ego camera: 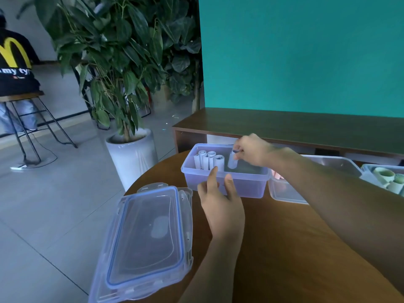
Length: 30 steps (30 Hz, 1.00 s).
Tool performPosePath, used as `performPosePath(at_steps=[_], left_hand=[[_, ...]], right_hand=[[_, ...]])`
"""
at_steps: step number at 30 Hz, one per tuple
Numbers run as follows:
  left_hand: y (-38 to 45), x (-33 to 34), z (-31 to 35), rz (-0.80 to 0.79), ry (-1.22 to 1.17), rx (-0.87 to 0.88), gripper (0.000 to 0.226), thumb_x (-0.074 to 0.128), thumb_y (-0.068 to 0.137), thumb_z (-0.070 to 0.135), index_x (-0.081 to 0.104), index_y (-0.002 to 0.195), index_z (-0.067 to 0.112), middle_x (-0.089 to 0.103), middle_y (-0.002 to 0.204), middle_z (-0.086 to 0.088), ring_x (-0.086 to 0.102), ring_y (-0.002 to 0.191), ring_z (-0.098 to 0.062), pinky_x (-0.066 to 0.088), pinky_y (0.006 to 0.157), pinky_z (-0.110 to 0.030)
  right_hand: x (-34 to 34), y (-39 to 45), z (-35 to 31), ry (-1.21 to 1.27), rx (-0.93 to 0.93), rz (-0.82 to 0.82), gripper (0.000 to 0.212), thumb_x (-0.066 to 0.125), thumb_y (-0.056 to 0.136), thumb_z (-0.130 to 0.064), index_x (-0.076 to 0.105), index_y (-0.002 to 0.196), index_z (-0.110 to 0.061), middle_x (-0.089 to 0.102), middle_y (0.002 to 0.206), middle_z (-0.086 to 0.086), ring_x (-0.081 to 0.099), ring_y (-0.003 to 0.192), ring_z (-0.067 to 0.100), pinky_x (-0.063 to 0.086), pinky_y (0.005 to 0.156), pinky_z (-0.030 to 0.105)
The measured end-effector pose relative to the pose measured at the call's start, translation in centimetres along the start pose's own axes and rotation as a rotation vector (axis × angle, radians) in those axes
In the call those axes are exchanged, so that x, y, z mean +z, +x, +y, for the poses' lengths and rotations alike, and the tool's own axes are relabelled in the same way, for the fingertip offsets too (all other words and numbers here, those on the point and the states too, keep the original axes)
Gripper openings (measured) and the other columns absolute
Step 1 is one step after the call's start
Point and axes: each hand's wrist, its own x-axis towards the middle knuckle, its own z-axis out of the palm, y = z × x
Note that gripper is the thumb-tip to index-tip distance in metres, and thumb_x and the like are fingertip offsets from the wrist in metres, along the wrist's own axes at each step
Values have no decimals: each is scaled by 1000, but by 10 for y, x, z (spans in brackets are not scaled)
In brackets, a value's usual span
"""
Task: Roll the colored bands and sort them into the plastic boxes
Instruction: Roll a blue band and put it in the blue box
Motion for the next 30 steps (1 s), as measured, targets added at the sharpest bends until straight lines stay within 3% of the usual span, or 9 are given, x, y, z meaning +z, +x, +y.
performPosePath(at_steps=[3, 6, 11, 17, 30], left_hand=[[-1, 0, 0, -7, 6, 15, 49, 49, 101, 43, 47, 147, 27, 49, 132, -1, 56, 117, -18, 34, 70, 10], [-1, -1, 1, -14, 12, 27, 50, 48, 101, 46, 44, 148, 30, 46, 136, 3, 53, 119, -12, 40, 75, 0], [-2, -3, 2, -27, 27, 33, 52, 47, 100, 48, 42, 149, 32, 44, 137, 3, 55, 120, -15, 43, 83, -10], [-2, -3, 4, -50, 17, -10, 53, 46, 101, 48, 39, 151, 33, 41, 138, 5, 52, 122, -11, 35, 65, 8], [-2, -2, 3, -55, 29, 2, 54, 46, 100, 50, 36, 151, 35, 40, 139, 5, 50, 122, -9, 37, 72, 1]], right_hand=[[0, 6, -3, -34, 20, -6, 25, 68, 96, -25, 70, 111, -5, 69, 106, 18, 65, 95, 33, 55, 88, 40], [2, 8, -6, -46, 27, -15, 25, 70, 95, -25, 70, 110, -5, 68, 103, 17, 63, 90, 32, 53, 83, 36], [5, 12, -12, -10, 28, -15, 26, 73, 92, -26, 69, 109, -7, 65, 109, 16, 64, 96, 33, 54, 89, 41], [7, 12, -15, 17, 62, -7, 27, 71, 94, -29, 70, 108, -6, 68, 103, 15, 64, 94, 30, 54, 89, 39], [4, 11, -21, -67, 6, -61, 45, 74, 89, -42, 69, 112, -3, 68, 107, 17, 65, 98, 33, 55, 89, 43]])
